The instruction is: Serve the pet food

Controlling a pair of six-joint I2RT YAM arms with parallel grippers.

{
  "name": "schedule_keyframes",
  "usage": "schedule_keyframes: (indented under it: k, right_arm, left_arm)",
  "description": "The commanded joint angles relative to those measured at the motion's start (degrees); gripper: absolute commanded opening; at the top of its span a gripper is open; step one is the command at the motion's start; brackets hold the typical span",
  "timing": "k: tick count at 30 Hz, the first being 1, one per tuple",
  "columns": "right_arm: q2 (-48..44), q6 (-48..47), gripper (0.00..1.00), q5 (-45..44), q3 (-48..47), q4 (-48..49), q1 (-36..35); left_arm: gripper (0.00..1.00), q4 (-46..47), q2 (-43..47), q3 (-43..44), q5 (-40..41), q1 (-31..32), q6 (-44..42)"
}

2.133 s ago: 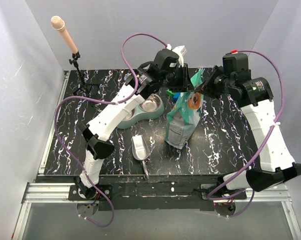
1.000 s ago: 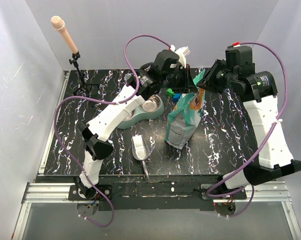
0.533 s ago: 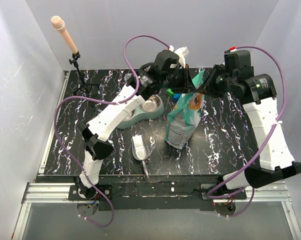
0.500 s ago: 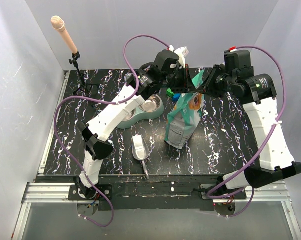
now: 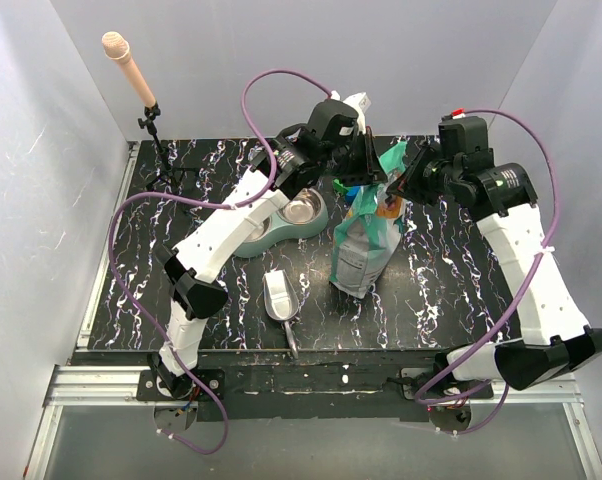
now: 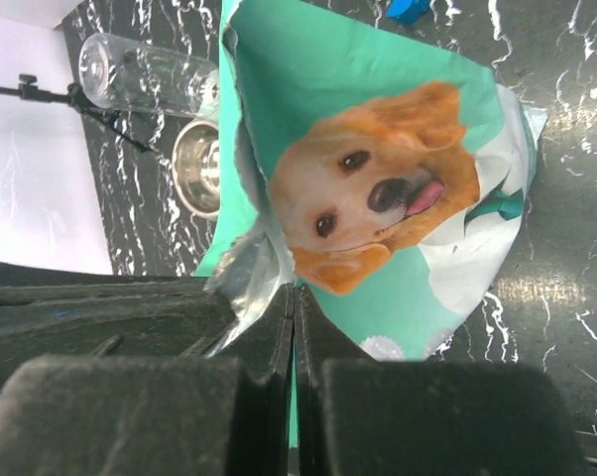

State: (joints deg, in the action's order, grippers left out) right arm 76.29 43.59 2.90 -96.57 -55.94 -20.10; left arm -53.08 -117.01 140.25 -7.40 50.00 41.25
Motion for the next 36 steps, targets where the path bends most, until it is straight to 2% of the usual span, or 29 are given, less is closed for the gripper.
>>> schedule_keyframes:
  k: [1, 3, 5, 9, 13, 14, 15, 17, 23, 27, 32, 36]
  right_arm:
    - [0.6, -1.1, 0.01, -17.2, -3.2, -4.9, -2.7]
    - [2.0, -2.6, 0.01, -26.2, -6.9, -10.7, -3.8]
    - [0.7, -4.5, 0.01, -28.6, -5.3, -9.7, -3.9]
    - [-4.0, -6.3, 0.01, -17.1, -1.3, 0.5, -3.9]
    - [-0.7, -3.0, 0.01, -9.3, -5.6, -1.3, -2.8]
    - [-0.2, -2.0, 0.15, -7.5, -6.3, -1.1, -2.1]
    - [0.2, -1.2, 0.22, -6.3, -7.0, -1.0, -1.8]
    - [0.7, 0.4, 0.3, -4.0, -7.8, -0.9, -1.4]
    - [1.0, 1.6, 0.36, -3.3, -8.9, -1.7, -1.3]
    - [0.2, 1.2, 0.36, -5.5, -11.3, -5.1, -1.2]
    - [-1.5, -0.3, 0.42, -5.1, -12.7, -4.1, -1.2]
    - [1.0, 0.3, 0.43, -3.5, -13.3, -3.7, -1.2]
  left_arm:
    - [0.0, -0.4, 1.3, 4.4, 5.5, 0.2, -1.2]
    - [0.0, -2.2, 1.5, 5.4, 9.4, 0.2, -2.8]
    - [0.0, -2.8, 2.2, 5.6, 11.5, 0.2, -4.2]
    - [0.0, -1.2, 3.1, 5.0, 9.7, -0.2, -3.9]
    - [0.0, 0.9, 3.1, 4.7, 7.5, -0.2, -2.3]
    - [0.0, 1.0, 3.1, 4.6, 7.5, -0.2, -2.1]
    - [0.0, 1.0, 3.1, 4.8, 5.7, -0.2, -2.1]
    - [0.0, 1.0, 3.1, 4.7, 5.4, -0.2, -1.9]
    - [0.0, 1.0, 3.2, 4.6, 5.1, -0.2, -1.7]
    - [0.0, 0.3, 3.3, 4.5, 5.5, -0.3, -1.8]
    - [0.0, 0.2, 3.4, 4.5, 5.6, -0.3, -2.4]
    - [0.0, 0.0, 3.3, 4.8, 5.5, -0.3, -2.7]
